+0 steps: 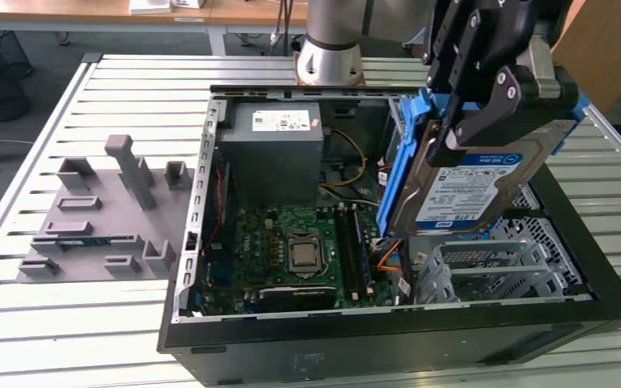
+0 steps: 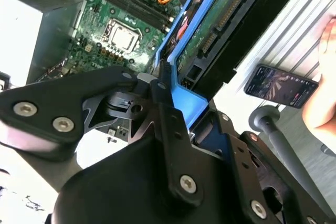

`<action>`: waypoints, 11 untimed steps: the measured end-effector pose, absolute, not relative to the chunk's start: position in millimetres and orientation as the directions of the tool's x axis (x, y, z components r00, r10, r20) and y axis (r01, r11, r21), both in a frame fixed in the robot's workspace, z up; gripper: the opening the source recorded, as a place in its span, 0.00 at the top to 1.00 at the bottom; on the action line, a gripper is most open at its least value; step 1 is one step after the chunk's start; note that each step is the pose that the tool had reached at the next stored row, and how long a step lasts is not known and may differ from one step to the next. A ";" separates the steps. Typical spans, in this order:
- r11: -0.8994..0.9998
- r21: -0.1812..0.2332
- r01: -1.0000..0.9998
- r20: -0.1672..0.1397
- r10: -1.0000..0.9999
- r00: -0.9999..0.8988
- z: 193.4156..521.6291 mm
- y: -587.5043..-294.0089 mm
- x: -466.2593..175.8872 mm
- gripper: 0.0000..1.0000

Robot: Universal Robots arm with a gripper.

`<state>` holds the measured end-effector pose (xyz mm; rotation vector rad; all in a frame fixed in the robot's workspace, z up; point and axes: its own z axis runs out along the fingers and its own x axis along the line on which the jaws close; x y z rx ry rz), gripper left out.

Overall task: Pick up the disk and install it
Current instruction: 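Insert the disk into the insertion slot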

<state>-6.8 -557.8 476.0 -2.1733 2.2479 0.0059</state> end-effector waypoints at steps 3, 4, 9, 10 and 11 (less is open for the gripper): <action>0.034 -0.008 -0.999 -0.013 -0.999 -0.034 472.6 -558.7 4.7 0.63; 0.034 -0.008 -0.999 -0.013 -0.999 -0.034 471.5 -559.0 8.2 0.63; 0.034 -0.008 -0.999 -0.013 -0.999 -0.034 469.7 -559.8 15.9 0.63; 0.034 -0.008 -0.999 -0.013 -0.999 -0.034 469.7 -559.8 15.9 0.63; 0.034 -0.008 -0.999 -0.013 -0.999 -0.034 469.7 -559.9 15.9 0.63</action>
